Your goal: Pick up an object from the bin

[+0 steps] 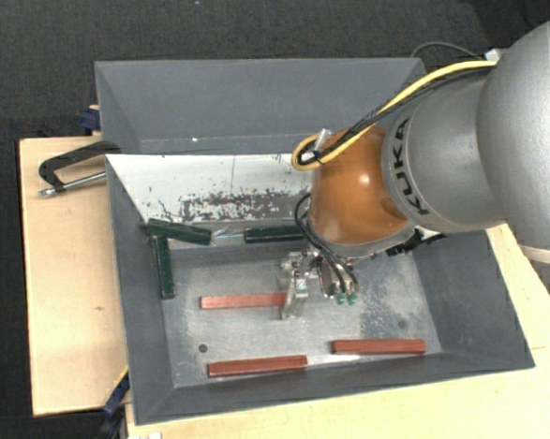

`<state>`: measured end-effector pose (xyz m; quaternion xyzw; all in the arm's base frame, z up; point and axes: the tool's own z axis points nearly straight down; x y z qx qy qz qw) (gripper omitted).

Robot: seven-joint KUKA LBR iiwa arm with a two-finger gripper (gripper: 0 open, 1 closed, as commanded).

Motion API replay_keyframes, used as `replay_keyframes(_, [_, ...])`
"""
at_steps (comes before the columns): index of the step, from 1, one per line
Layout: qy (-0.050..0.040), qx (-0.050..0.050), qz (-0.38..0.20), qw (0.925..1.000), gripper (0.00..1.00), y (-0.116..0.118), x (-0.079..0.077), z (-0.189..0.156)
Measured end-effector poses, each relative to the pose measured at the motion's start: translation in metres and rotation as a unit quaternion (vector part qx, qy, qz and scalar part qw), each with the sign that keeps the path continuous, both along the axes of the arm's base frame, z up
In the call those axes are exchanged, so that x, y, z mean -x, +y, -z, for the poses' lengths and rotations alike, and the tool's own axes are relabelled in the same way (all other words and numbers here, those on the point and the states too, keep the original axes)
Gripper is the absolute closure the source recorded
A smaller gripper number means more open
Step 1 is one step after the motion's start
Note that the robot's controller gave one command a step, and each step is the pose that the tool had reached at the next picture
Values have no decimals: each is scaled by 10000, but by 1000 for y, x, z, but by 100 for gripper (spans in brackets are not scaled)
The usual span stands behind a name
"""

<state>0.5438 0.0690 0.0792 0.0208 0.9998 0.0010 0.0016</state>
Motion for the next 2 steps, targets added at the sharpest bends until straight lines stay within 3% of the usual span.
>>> replay_keyframes(1, [0,0,0,10000,100,0,0,0])
replay_keyframes(2, [-8,1,231,9997,100,-25,-29,-26])
